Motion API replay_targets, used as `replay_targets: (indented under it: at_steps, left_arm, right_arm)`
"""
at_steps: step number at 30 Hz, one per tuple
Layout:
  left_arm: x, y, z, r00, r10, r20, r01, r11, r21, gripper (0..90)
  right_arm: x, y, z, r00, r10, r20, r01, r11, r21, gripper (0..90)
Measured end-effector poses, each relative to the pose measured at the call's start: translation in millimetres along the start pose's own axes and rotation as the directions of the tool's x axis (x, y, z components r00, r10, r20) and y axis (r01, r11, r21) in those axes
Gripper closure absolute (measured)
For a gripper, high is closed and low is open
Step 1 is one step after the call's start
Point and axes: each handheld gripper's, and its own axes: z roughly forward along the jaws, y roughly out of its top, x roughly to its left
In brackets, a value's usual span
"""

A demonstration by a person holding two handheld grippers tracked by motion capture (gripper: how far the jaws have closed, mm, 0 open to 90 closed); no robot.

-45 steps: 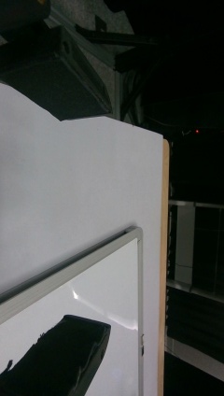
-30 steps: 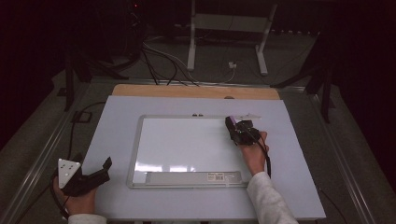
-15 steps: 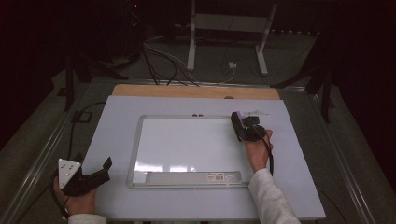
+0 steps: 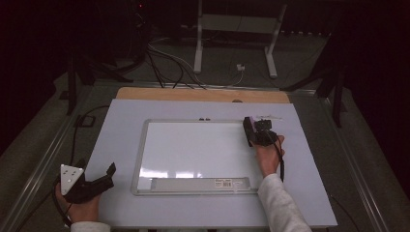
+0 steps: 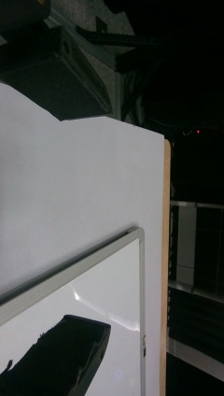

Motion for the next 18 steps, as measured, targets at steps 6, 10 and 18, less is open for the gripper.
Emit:
replay_targets:
  at_steps: [6,10,18]
  left_arm:
    - [-0.4,-0.1,0.2,1.0,-0.001,0.0,0.001,1.0,0.001,0.9]
    - [0.0,0.1,-0.7,1.0,-0.004,0.0,0.004,1.0,-0.004,0.9]
    - [0.7,0.2,-1.1,1.0,-0.005,-0.004,0.005,1.0,-0.005,0.9]
  right_arm:
    - [-1.7,-1.1,2.3,1.0,0.004,0.001,-0.004,1.0,0.009,63.6]
    - [-2.1,-1.1,2.9,0.9999,0.013,0.003,-0.013,1.0,0.004,63.6]
    - [-4.1,0.0,5.8,0.9994,0.028,0.022,-0.028,1.0,-0.012,63.7]
